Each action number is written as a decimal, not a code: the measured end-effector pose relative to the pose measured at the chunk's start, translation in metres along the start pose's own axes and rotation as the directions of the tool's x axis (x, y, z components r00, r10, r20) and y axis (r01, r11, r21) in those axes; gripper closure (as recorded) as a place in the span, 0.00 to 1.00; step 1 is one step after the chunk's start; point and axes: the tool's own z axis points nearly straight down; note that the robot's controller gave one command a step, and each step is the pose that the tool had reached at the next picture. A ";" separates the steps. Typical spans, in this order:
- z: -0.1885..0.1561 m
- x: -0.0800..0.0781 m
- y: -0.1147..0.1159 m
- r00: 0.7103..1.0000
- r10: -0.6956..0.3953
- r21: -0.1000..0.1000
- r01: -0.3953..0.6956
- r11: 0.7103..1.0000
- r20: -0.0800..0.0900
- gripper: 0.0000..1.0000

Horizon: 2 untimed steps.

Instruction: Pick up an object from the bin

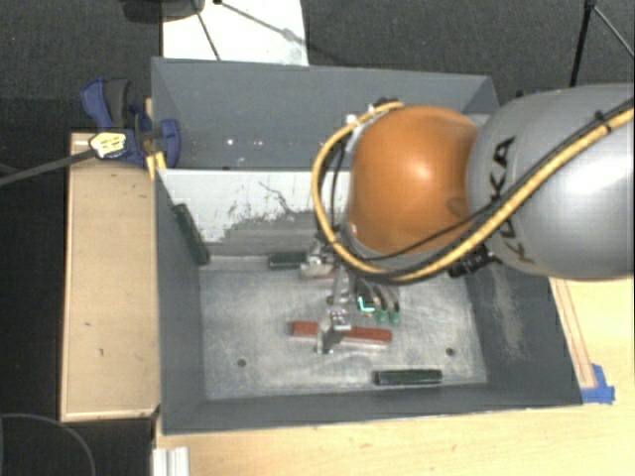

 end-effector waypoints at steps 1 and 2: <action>-0.002 -0.001 0.000 1.000 0.001 -0.001 -0.001 1.000 0.004 0.00; -0.002 -0.001 0.000 1.000 0.002 -0.001 -0.002 1.000 0.006 0.00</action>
Offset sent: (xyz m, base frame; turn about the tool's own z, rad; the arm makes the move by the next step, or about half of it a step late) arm -0.0060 0.0131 -0.1118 -0.0495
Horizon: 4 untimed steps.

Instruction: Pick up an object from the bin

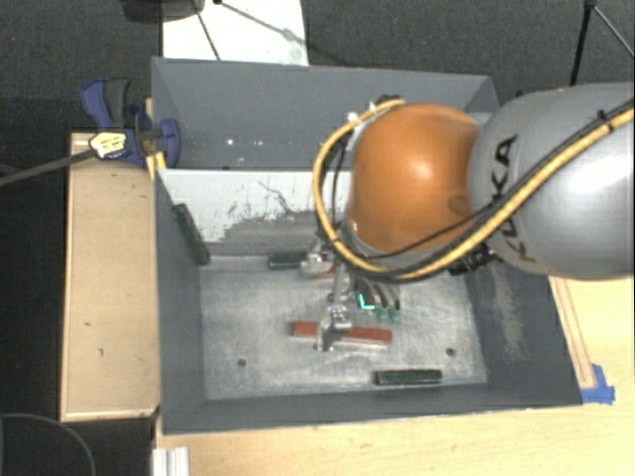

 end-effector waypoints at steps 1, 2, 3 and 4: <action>0.040 -0.010 0.015 0.981 -0.192 0.001 0.192 0.981 -0.004 0.00; 0.085 -0.014 -0.034 0.963 -0.268 0.000 0.268 0.964 0.006 0.00; 0.157 -0.040 -0.042 0.932 -0.361 0.001 0.361 0.933 0.013 1.00; 0.157 -0.040 -0.042 0.933 -0.358 0.001 0.358 0.934 0.012 1.00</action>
Offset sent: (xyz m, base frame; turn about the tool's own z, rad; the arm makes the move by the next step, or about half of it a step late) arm 0.0158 -0.0985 -0.1406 -0.1804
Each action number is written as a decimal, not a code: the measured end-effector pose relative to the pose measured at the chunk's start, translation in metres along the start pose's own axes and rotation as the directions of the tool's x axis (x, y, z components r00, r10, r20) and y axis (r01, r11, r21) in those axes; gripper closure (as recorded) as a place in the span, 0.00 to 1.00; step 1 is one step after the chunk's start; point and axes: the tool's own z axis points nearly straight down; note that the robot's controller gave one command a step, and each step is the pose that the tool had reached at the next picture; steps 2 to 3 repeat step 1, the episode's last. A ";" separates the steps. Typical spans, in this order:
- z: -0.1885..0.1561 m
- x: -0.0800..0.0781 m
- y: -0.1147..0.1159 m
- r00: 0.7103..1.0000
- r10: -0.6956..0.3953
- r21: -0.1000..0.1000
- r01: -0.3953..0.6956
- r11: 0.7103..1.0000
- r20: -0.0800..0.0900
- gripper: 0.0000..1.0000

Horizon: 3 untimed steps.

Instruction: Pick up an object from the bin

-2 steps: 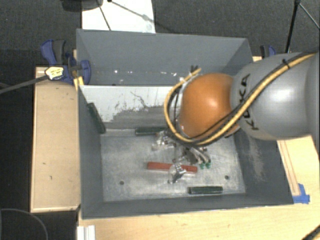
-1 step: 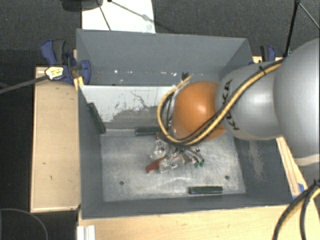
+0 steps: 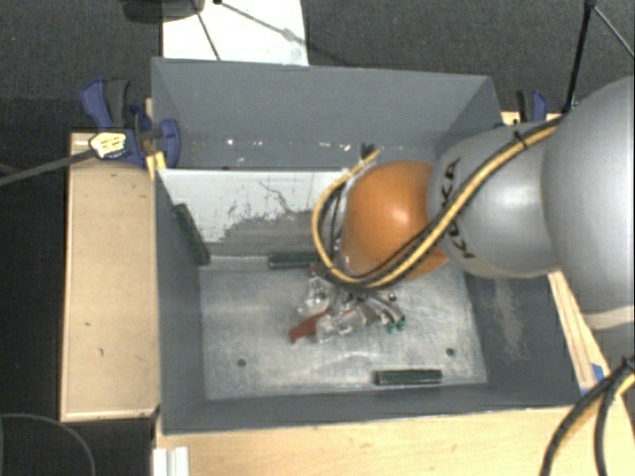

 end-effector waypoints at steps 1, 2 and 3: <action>-0.197 0.003 0.017 0.996 -0.088 0.000 0.088 0.996 -0.006 1.00; -0.197 0.003 0.017 0.996 -0.088 0.000 0.088 0.996 -0.006 1.00; -0.197 0.003 0.017 0.996 -0.088 0.000 0.088 0.996 -0.006 1.00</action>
Offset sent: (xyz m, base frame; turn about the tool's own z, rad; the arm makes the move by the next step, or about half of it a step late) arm 0.0000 0.0000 0.0000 0.0000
